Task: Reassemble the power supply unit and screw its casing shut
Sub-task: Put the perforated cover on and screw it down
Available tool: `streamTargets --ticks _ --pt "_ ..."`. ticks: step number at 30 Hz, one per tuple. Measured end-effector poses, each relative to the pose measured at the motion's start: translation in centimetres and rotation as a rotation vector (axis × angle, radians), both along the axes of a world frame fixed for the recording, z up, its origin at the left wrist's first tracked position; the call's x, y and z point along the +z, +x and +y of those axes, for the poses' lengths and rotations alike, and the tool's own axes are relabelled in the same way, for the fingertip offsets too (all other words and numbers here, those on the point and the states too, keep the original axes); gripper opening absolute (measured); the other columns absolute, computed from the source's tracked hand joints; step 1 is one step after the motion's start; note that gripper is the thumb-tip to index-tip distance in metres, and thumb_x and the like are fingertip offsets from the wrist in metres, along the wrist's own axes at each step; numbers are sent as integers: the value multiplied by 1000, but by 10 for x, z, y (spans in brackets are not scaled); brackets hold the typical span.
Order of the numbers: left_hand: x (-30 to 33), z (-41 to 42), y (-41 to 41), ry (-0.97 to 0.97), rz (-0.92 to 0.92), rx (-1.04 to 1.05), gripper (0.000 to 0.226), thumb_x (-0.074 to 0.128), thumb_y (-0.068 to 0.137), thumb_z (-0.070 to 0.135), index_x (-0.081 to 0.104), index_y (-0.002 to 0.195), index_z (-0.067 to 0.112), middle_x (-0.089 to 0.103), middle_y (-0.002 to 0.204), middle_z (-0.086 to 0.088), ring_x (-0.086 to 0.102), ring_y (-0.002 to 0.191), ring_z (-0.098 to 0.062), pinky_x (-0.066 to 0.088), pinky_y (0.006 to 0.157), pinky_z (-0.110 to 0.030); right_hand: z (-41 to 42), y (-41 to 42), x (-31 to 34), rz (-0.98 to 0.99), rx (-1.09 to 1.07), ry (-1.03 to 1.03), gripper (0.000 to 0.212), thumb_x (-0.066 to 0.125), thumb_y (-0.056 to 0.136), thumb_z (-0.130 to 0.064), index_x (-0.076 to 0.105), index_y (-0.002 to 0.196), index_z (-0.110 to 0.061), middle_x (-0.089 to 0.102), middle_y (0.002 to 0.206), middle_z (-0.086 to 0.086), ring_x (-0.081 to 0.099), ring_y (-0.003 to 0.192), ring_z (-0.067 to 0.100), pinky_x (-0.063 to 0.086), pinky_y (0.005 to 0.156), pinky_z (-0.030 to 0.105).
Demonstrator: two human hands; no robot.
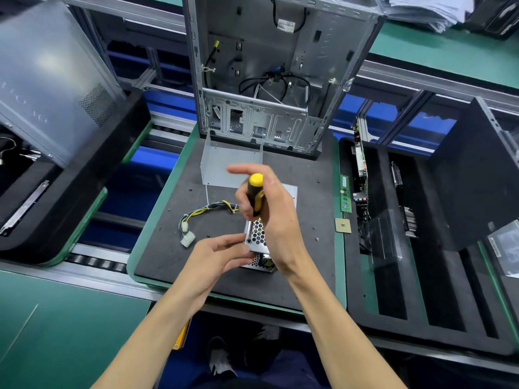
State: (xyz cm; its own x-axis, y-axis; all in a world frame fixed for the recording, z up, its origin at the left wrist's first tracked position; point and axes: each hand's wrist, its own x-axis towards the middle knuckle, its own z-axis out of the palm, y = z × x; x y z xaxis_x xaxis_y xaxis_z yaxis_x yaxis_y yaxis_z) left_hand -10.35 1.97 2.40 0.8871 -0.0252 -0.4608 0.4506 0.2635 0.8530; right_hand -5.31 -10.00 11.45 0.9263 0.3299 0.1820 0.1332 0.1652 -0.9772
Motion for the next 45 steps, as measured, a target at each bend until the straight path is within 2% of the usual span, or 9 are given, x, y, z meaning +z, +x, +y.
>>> streamTargets --ticks 8,15,20,23,25,28,33,40,45 --pt "2 2 -2 7 -1 -2 29 66 94 5 67 121 -4 75 109 -20 72 106 -30 55 99 -38 3 -4 -3 15 16 28 14 58 96 -31 48 99 -22 58 70 -8 48 62 15 43 61 22" --pt "2 2 -4 29 7 15 29 65 93 4 67 121 -3 76 108 -19 73 105 -31 56 98 -39 3 -6 -8 25 51 26 39 35 104 -42 71 109 -26 57 80 -7 49 74 10 44 70 22" --pt "1 1 -4 19 18 33 32 66 92 4 65 121 -8 74 107 -24 72 105 -32 51 104 -46 6 -8 -5 14 57 22 4 56 97 -35 55 100 -33 68 84 -5 59 71 13 48 69 23" --pt "3 -1 -5 25 8 5 32 67 91 6 67 121 -6 74 110 -22 72 108 -31 51 104 -45 5 -6 -5 1 35 -35 18 64 91 -40 48 96 -44 57 71 -9 45 64 22 40 62 29" --pt "4 -2 -5 23 12 17 30 66 92 4 66 120 -8 74 109 -23 71 108 -33 51 104 -45 4 -5 -3 -12 49 -54 11 54 96 -45 55 107 -42 49 71 -10 41 66 17 38 64 27" --pt "4 -2 -4 20 30 51 31 65 93 1 63 123 -10 73 109 -25 72 106 -34 52 105 -46 2 -4 -4 13 77 -50 38 35 103 -45 70 111 -33 54 78 -11 46 71 8 41 69 19" --pt "5 -3 -4 3 34 60 34 65 93 2 60 124 -13 72 110 -28 71 108 -36 51 105 -48 2 -5 -3 48 86 -27 10 51 101 -27 56 101 -19 65 86 -4 58 74 11 49 72 22" --pt "3 -3 -6 -18 41 73 34 66 93 2 63 125 -7 74 108 -25 72 106 -34 52 104 -45 4 0 -2 51 82 -42 36 40 100 -47 69 114 -30 52 76 -7 46 71 12 42 69 20" --pt "2 -2 -6 -39 47 83 32 66 93 1 64 125 -5 74 108 -25 72 105 -34 53 103 -45 2 -3 -3 54 40 -11 21 46 104 -27 65 102 -19 64 85 -7 59 75 14 48 71 21"
